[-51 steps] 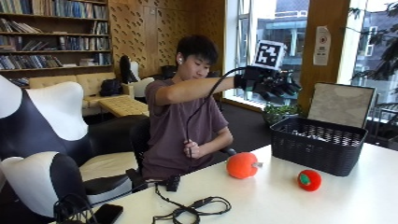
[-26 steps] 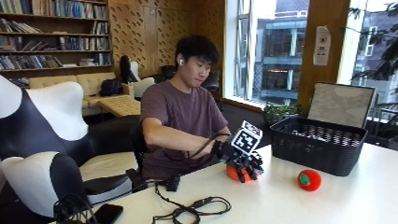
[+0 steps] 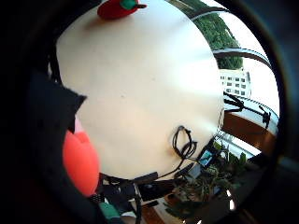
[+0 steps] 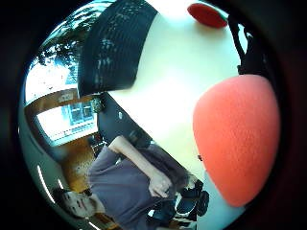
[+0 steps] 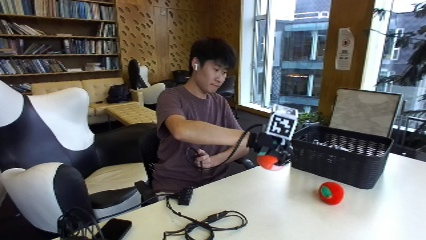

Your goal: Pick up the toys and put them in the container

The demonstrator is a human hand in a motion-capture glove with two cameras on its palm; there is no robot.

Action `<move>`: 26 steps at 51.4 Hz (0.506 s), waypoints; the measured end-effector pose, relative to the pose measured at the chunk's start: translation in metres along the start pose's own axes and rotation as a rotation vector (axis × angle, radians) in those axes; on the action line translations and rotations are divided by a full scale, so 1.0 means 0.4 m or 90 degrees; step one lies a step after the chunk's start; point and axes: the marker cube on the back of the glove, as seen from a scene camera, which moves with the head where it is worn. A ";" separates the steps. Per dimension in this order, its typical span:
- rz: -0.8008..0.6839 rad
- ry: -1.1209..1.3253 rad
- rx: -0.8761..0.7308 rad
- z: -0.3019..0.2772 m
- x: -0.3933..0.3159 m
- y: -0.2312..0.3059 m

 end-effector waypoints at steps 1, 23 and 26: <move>0.008 0.043 0.008 -0.025 0.011 -0.004; 0.019 0.134 0.184 -0.607 -0.221 -0.125; 0.006 0.125 0.197 -0.652 -0.281 -0.162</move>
